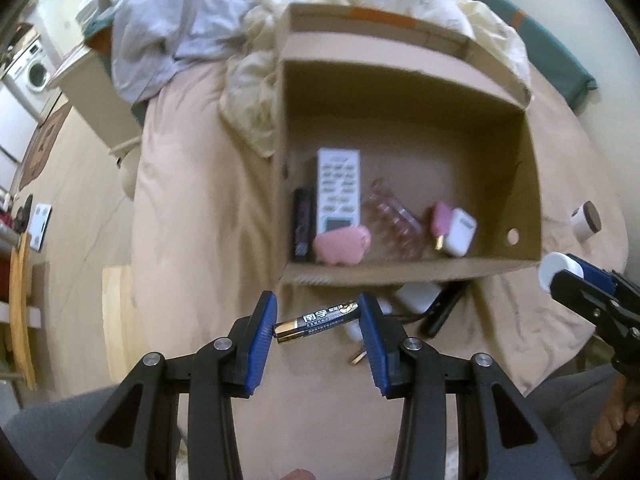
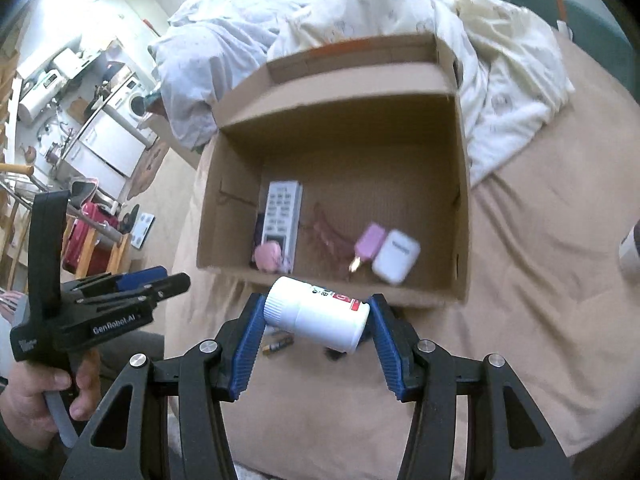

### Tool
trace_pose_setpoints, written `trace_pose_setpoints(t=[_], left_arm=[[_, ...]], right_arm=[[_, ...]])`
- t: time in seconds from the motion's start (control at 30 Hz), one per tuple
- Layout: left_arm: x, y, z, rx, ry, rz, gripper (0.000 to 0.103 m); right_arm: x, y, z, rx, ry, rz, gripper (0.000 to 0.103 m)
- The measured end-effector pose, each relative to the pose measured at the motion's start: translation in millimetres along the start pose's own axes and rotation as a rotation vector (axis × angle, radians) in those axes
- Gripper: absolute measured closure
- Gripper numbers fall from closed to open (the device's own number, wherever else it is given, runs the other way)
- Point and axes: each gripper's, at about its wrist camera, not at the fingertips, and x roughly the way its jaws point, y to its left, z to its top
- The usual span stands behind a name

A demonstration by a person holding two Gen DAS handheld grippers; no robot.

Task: Organize rigid objects
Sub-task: 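Carry the AA battery and pill bottle into the box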

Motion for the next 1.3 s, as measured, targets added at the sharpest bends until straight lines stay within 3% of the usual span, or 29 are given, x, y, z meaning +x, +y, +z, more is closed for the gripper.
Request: trace_pose_setpoints(t=[0.2,0.43,0.77,1.3], left_arm=[[6.3,-18.2,30.1,0.041,-0.044,0.018,0.064],[35.0,-31.8,50.1,0.091,-0.026,0.052,0.064],[91.3,-32.5,54.2,0.134,-0.020,0.057,0.064],[112.8,-45.2,46.8,0.191,-0.023,0.110,0.064]], right_arm=[[1.6,-2.3,29.7,0.004,-0.039,-0.008,0.048],[32.5,-16.5,51.4,0.029,-0.025,-0.028,0.048],[87.3,-28.8,41.5,0.056,0.068,-0.037,0.048],[128.8,-25.0,35.7,0.024,0.194,-0.073,0.048]])
